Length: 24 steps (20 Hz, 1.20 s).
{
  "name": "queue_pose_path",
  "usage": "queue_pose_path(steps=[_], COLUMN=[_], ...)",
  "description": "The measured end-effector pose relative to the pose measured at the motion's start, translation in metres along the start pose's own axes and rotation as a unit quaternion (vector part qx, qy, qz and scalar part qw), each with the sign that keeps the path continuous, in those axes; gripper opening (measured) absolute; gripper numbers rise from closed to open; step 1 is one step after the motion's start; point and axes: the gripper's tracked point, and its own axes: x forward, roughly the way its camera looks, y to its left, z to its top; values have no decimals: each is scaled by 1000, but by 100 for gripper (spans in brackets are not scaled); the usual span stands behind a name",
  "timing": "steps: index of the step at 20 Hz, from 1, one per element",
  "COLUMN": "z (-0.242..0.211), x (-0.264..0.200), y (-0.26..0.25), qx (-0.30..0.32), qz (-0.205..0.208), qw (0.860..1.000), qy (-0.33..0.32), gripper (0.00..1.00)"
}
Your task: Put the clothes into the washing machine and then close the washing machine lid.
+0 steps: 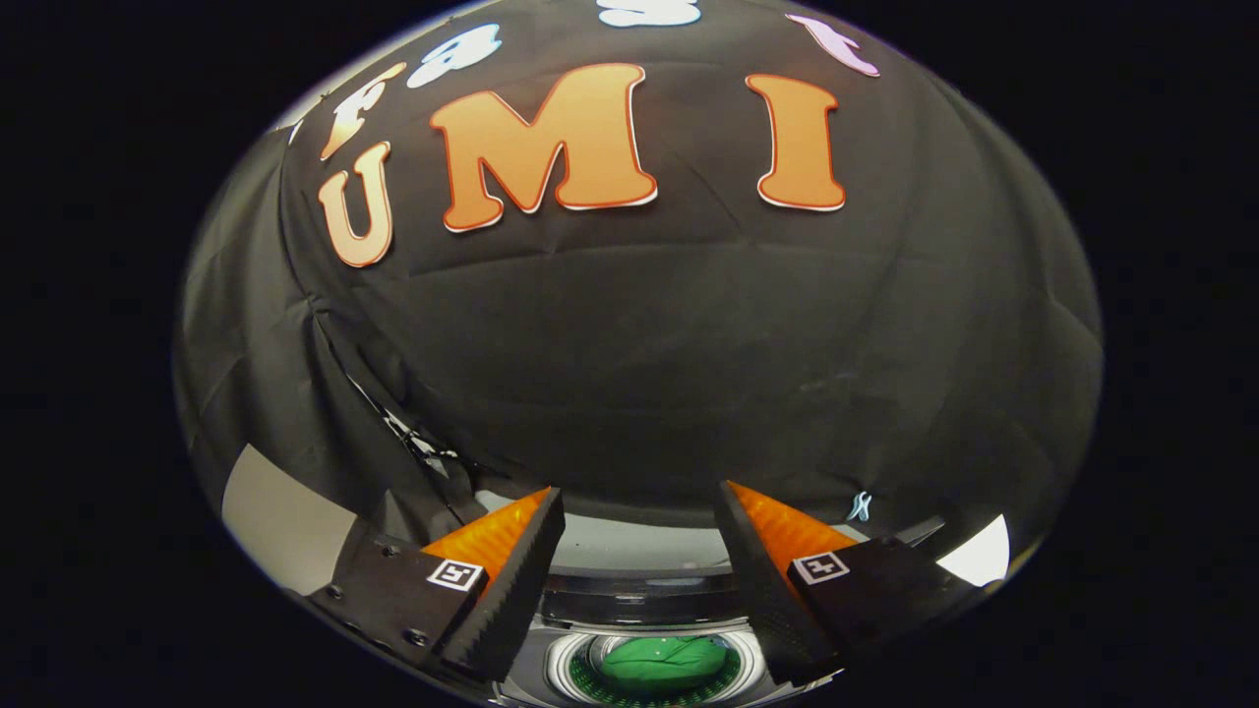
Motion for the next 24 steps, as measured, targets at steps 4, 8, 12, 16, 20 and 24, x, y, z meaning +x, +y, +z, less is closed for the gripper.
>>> queue_pose_path(steps=[4, 8, 12, 16, 20, 24], z=[-13, -17, -28, -50, -73, -108], x=[2, -2, -27, -55, -77, -98], y=[0, -1, 1, 2, 3, 2], qx=[-3, -9, -8, -8, -7, -6], qz=[-10, -9, -4, -17, -28, -39], qw=[1000, 1000, 1000, 999, 999, 999], qy=[5, -1, -22, -31, -33, -20], gripper=[99, 99, 99, 99, 99, 99])
